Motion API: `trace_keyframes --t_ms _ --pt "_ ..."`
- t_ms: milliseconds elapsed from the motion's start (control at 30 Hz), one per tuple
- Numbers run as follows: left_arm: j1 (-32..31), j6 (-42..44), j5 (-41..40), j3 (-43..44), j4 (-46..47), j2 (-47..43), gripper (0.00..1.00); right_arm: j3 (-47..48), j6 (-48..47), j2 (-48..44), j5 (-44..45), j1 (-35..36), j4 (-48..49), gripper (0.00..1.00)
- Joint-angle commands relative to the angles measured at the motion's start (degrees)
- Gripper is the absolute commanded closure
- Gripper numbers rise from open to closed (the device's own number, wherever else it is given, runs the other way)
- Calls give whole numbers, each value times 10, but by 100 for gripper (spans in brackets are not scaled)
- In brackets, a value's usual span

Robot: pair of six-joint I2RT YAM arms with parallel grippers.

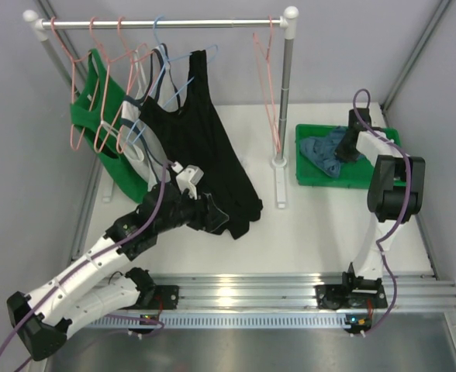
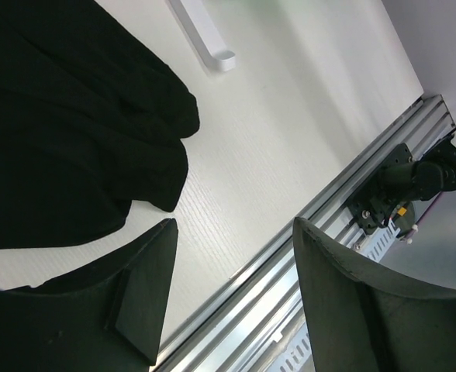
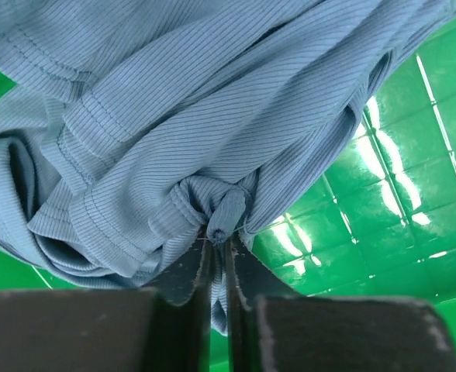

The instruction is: Place the tank top on the hanger

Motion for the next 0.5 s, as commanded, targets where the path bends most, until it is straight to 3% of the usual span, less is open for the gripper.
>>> trace_keyframes --t_ms 0,467 --pt "-2 14 3 23 8 5 34 13 -13 -39 -14 -5 17 100" --pt "-2 26 -9 36 20 -7 34 47 6 -182 -47 -4 -42 100"
